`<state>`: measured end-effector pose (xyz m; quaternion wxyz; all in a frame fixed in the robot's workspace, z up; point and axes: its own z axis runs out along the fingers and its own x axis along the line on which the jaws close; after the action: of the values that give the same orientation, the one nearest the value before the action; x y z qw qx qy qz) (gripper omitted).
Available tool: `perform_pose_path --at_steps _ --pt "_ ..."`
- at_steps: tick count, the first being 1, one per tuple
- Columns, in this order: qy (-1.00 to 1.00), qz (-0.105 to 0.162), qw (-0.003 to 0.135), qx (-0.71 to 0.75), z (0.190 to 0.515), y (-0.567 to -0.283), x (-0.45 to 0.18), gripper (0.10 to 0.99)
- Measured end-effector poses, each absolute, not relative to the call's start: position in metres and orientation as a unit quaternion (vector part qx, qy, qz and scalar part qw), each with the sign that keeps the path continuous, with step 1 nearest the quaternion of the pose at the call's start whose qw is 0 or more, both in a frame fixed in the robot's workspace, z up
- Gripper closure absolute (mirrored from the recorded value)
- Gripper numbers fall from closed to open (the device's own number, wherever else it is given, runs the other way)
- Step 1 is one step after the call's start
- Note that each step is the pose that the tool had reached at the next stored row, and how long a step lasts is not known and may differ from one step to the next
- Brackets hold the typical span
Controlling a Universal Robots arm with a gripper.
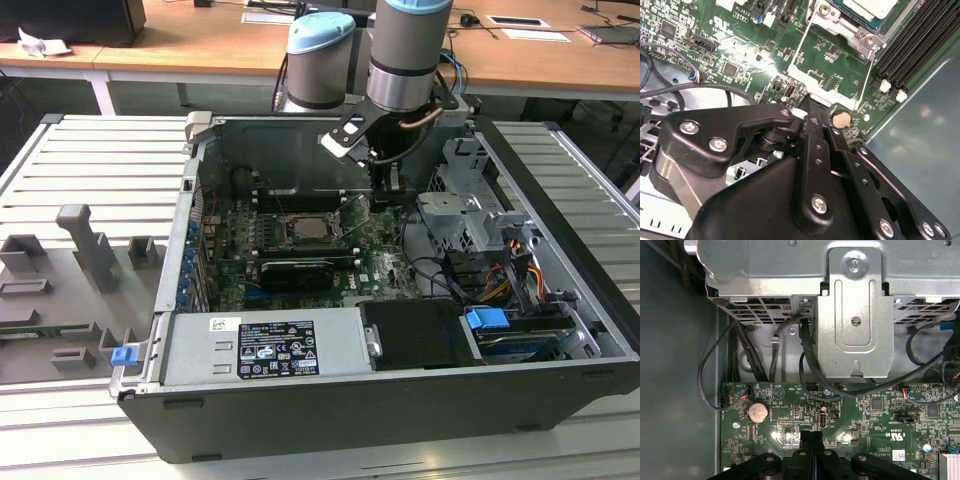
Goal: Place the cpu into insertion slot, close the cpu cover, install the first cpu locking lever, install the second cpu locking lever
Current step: 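Close the cpu cover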
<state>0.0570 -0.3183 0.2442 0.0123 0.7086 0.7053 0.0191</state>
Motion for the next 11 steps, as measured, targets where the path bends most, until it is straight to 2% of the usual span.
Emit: perform_pose_path --at_steps 11 --pt "0.705 0.019 0.012 0.709 0.2442 -0.3183 0.0544 0.980"
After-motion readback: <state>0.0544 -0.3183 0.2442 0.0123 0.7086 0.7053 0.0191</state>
